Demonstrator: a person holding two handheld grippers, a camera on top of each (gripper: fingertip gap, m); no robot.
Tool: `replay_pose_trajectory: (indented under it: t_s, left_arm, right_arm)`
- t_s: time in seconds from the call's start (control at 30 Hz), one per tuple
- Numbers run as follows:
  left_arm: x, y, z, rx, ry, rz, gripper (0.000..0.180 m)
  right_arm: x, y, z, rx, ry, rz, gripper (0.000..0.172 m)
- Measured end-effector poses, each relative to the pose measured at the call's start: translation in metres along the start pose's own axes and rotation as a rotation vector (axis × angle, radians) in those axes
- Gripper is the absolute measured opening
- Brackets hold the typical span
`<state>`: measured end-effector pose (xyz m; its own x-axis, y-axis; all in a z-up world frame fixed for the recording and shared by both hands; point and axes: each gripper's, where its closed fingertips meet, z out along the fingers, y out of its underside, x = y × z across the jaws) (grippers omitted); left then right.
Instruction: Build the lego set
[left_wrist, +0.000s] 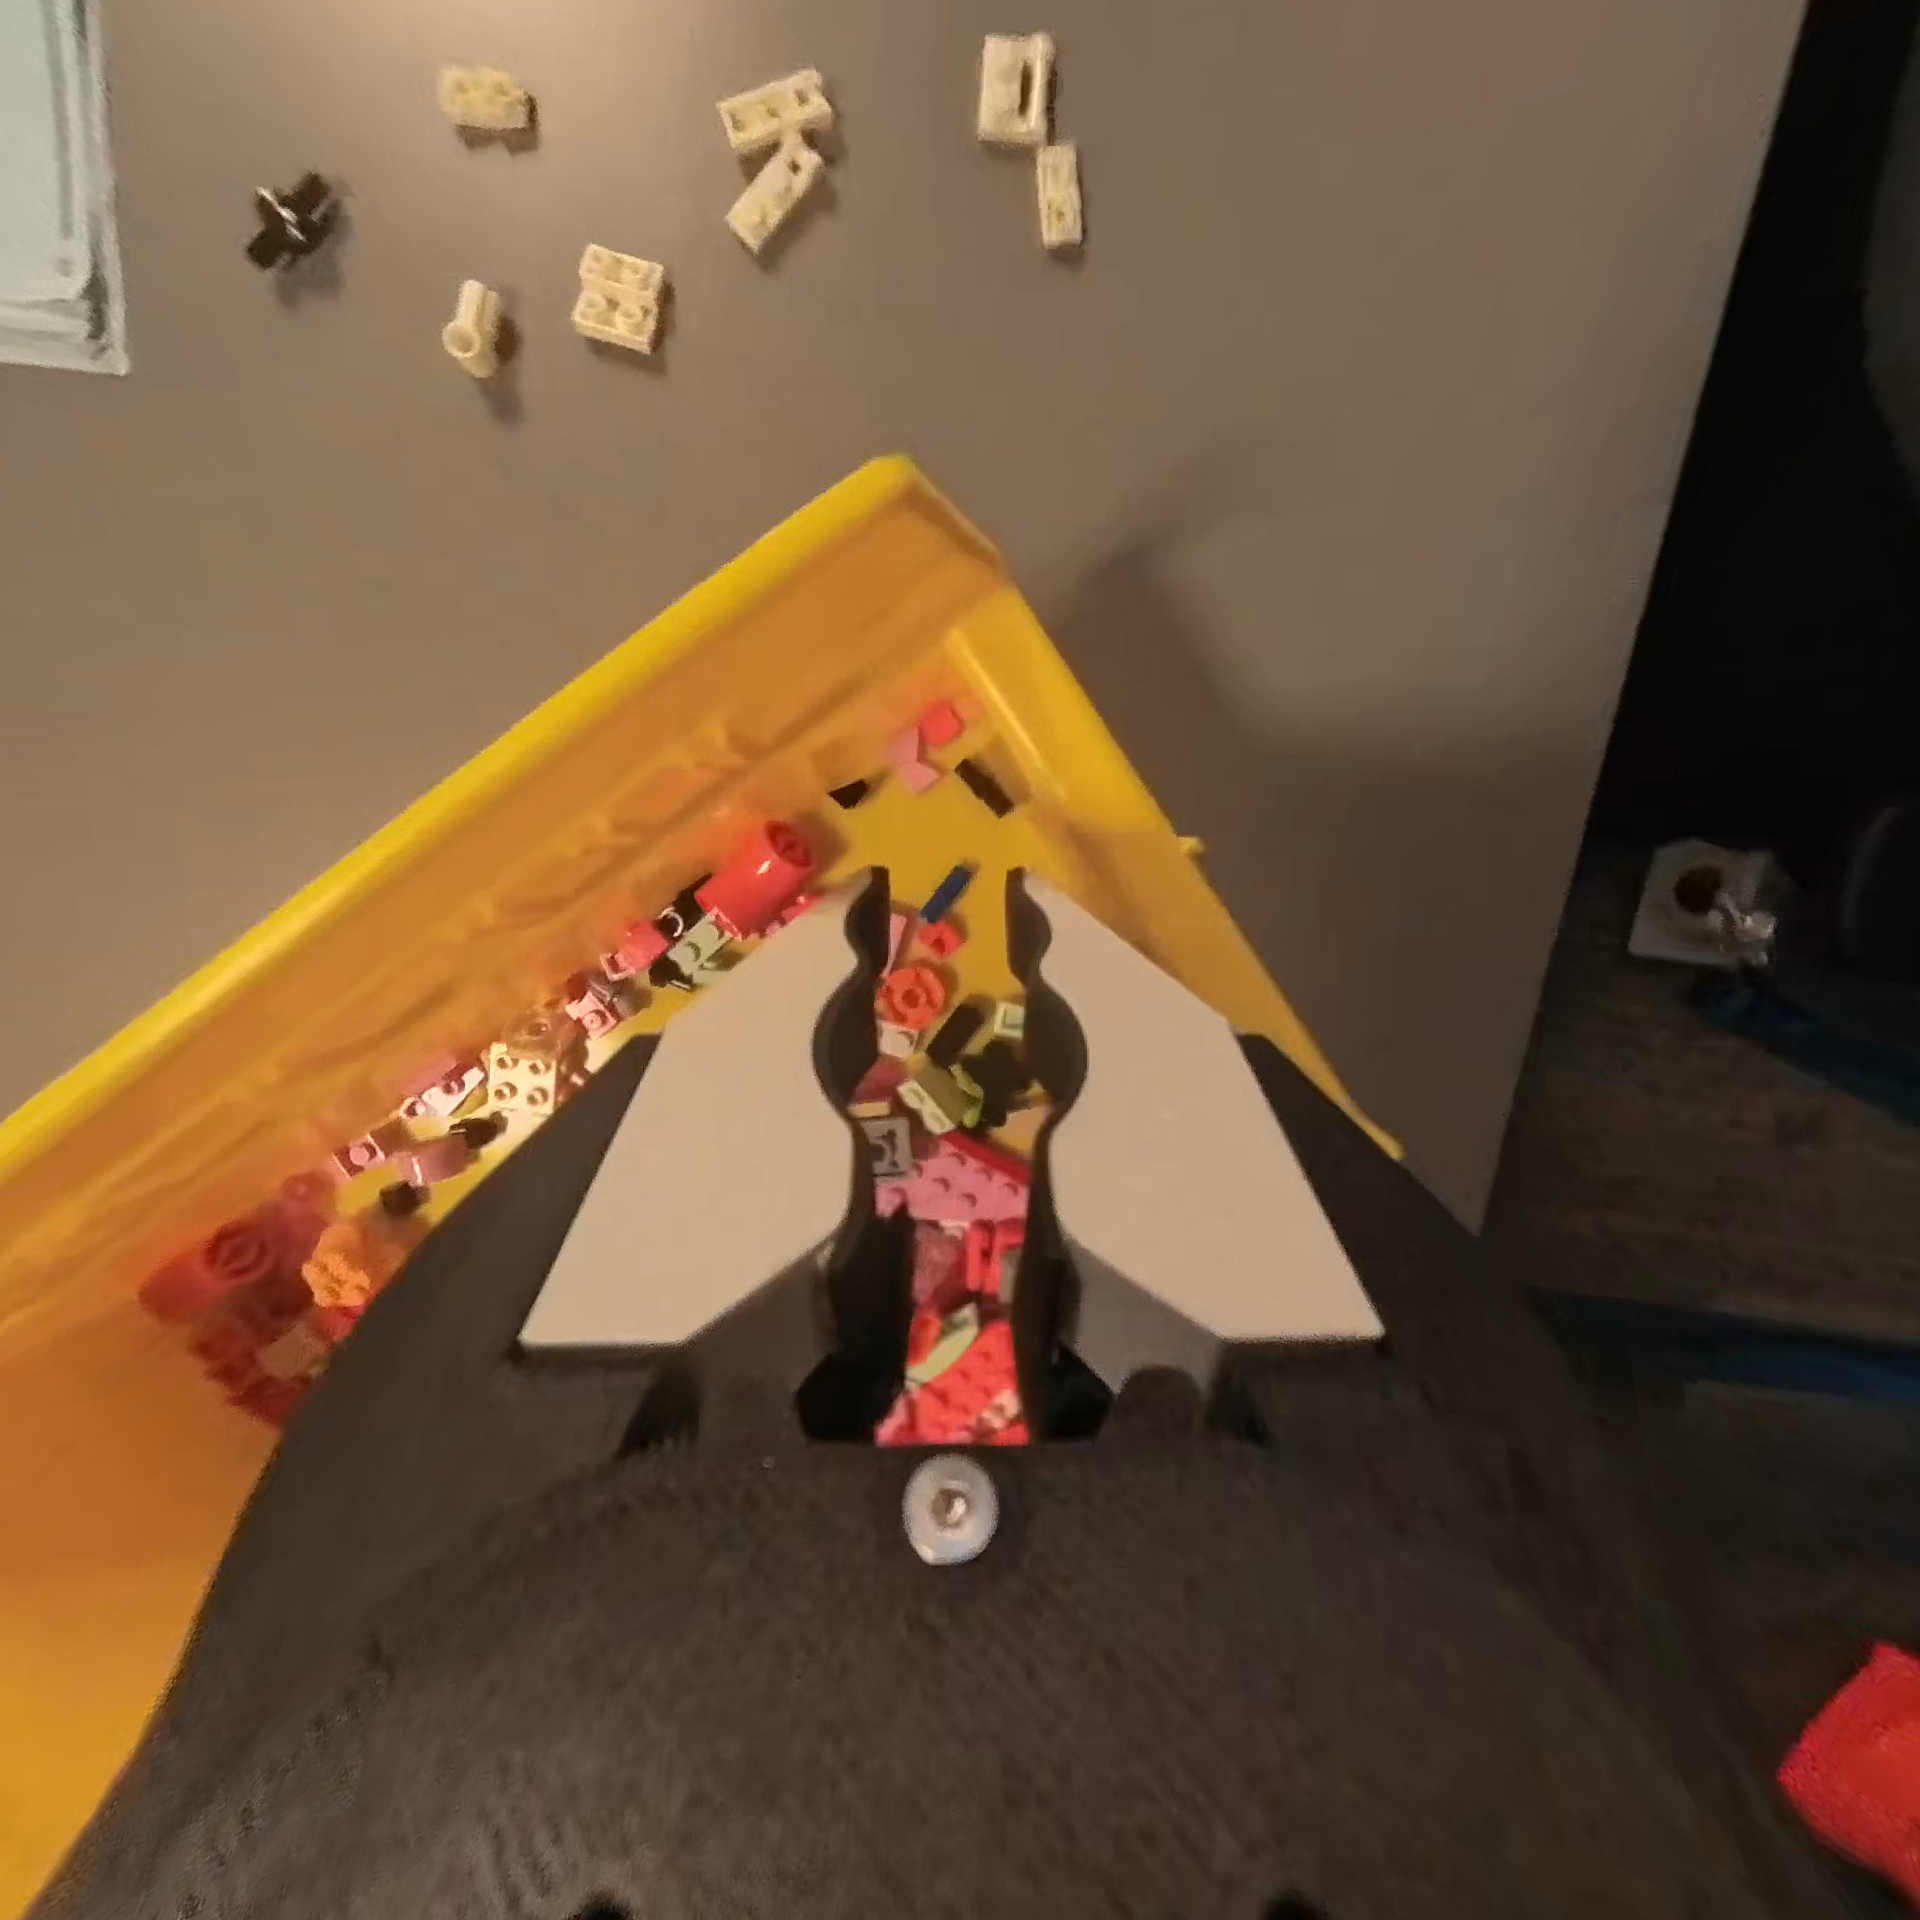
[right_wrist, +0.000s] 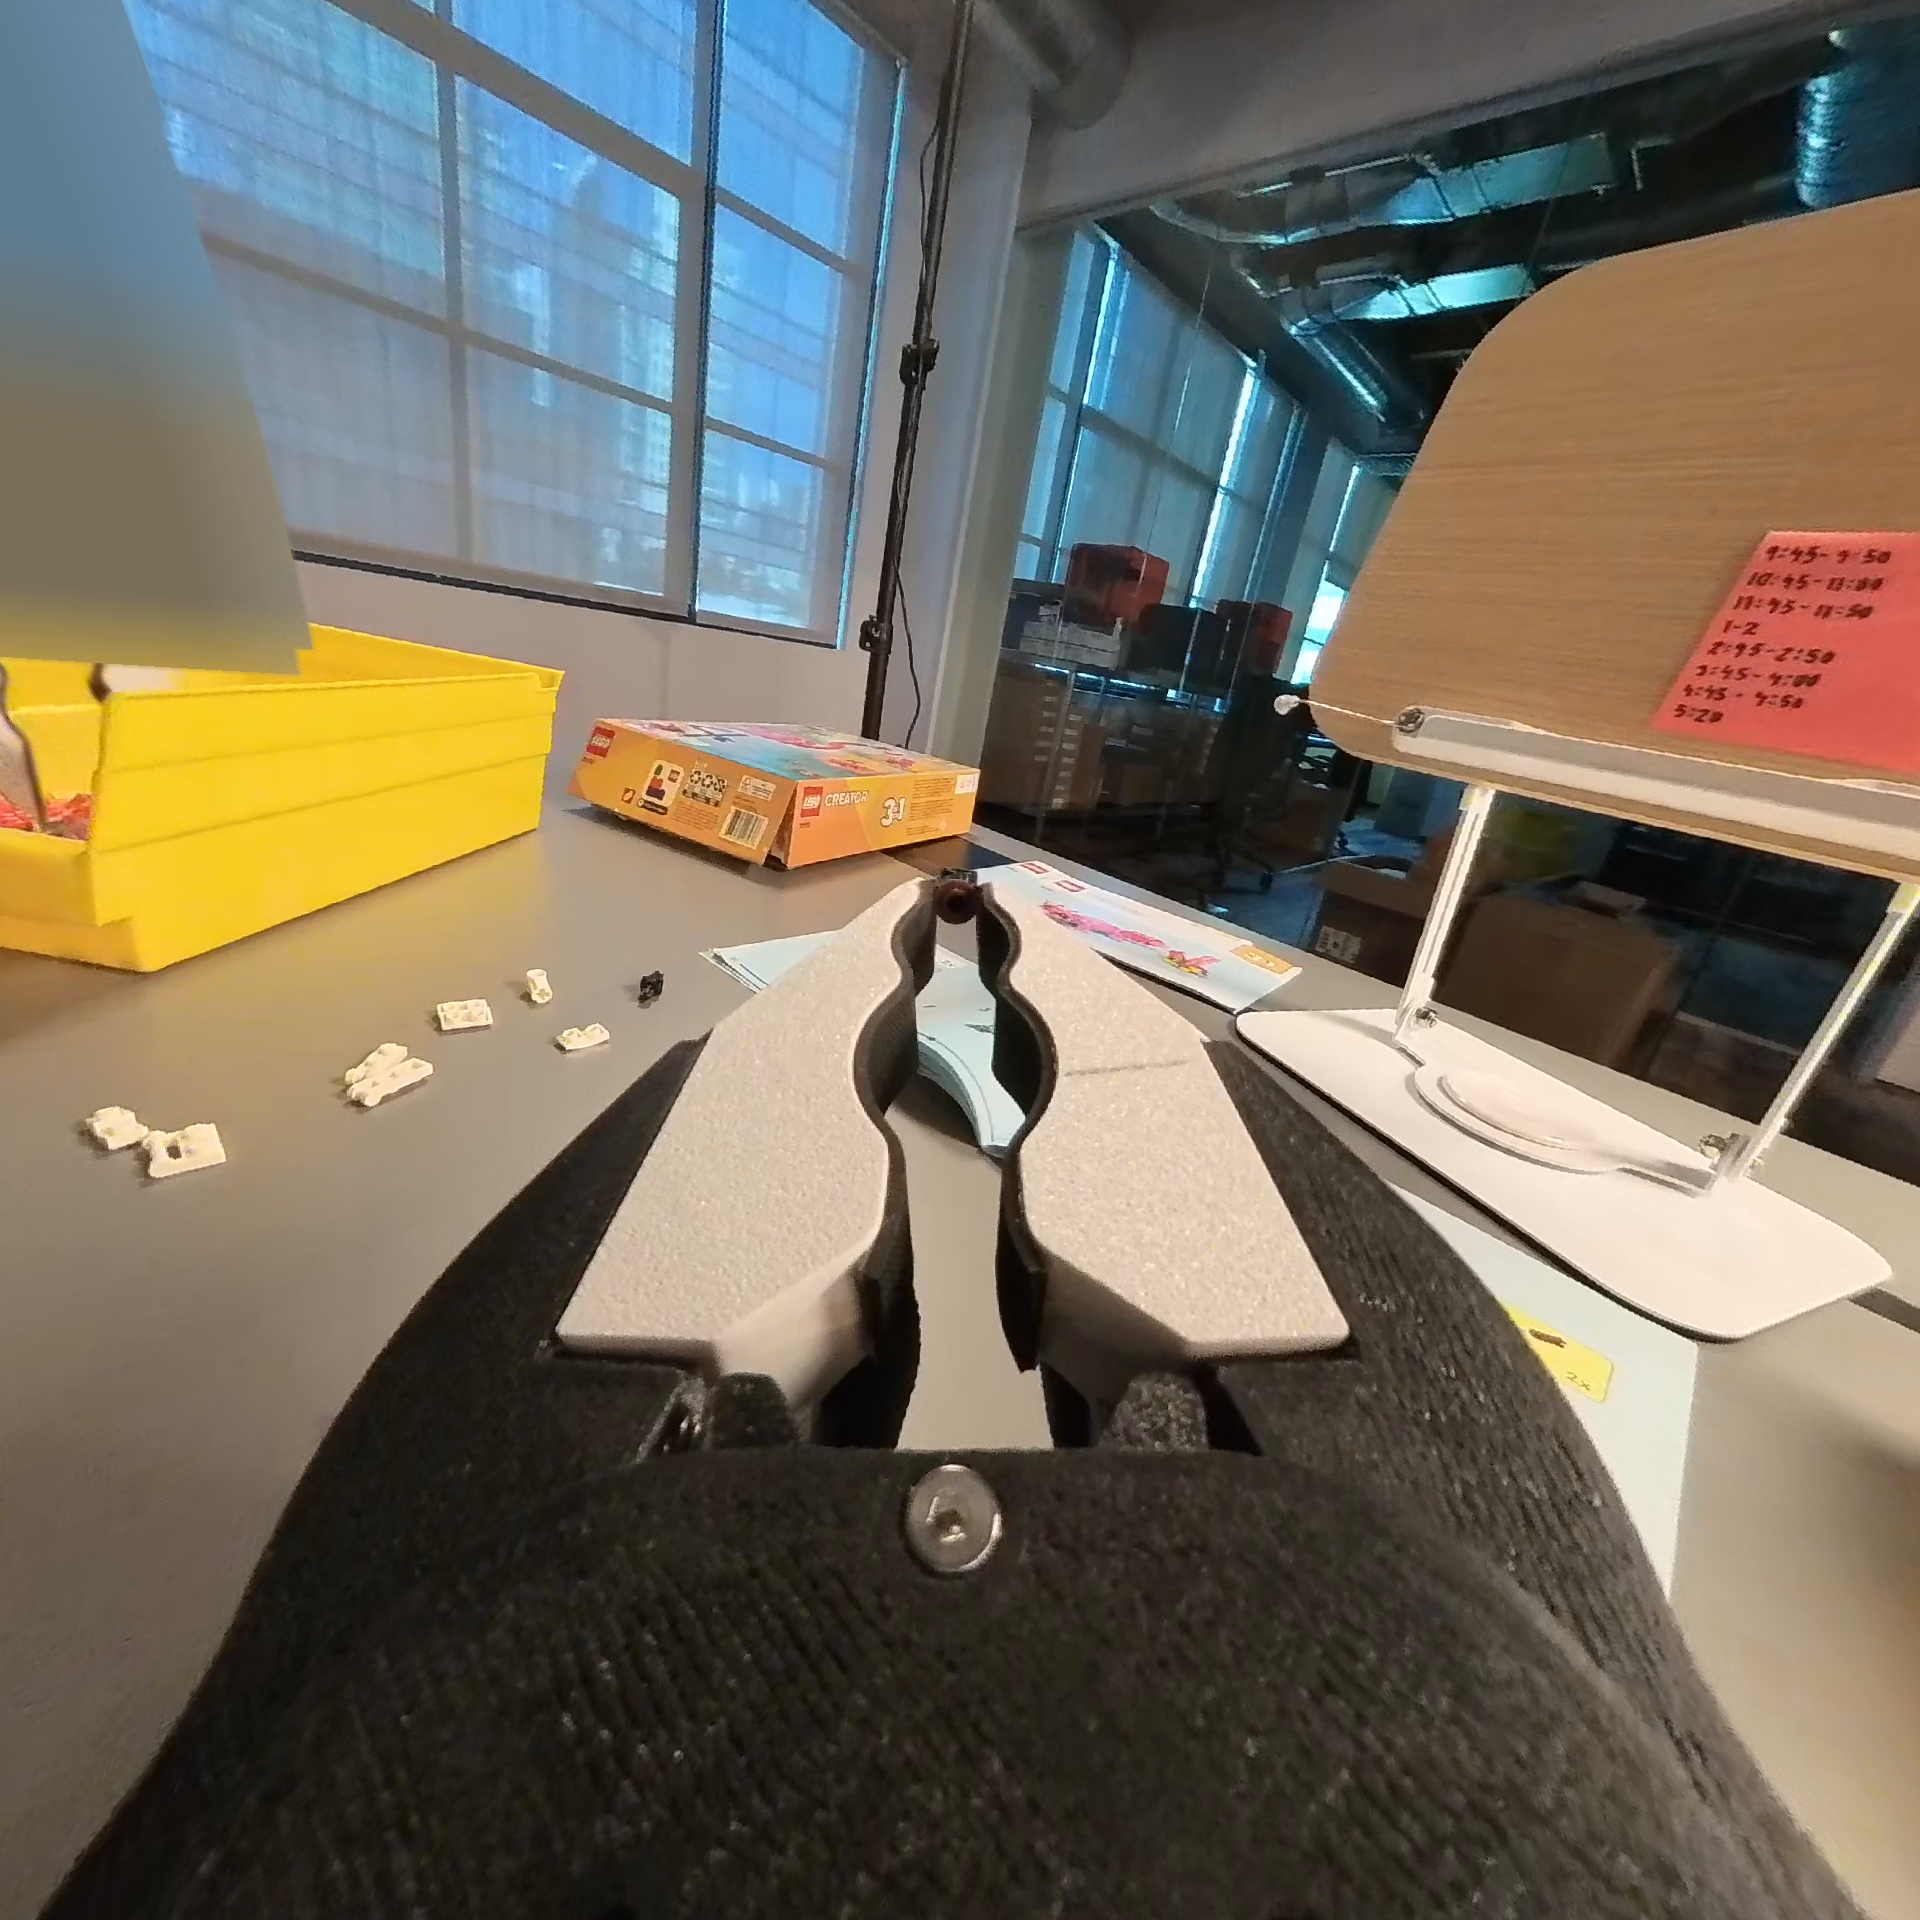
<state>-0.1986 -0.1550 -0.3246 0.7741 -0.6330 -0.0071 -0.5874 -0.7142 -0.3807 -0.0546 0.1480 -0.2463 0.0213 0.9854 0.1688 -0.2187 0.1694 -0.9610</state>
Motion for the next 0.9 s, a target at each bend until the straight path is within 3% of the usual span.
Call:
replay_pose_trajectory:
  t_s: [0.23, 0.43, 0.63, 0.9]
  left_arm:
    - [-0.012, 0.03, 0.007, -0.094, 0.08, 0.049, 0.02]
    - [-0.033, 0.05, -0.015, -0.139, 0.078, -0.03, 0.023]
    - [-0.011, 0.026, -0.011, -0.026, 0.183, 0.045, 0.018]
    - [0.0, 0.02, 0.025, 0.011, 0.181, 0.167, 0.011]
  right_arm:
    - [0.006, 0.001, 0.0, -0.004, 0.028, 0.026, 0.005]
    - [0.009, 0.002, 0.0, -0.011, 0.048, 0.027, 0.005]
    - [0.01, 0.003, 0.001, -0.016, 0.057, 0.027, 0.005]
    - [0.012, 0.003, 0.0, -0.015, 0.064, 0.036, 0.005]
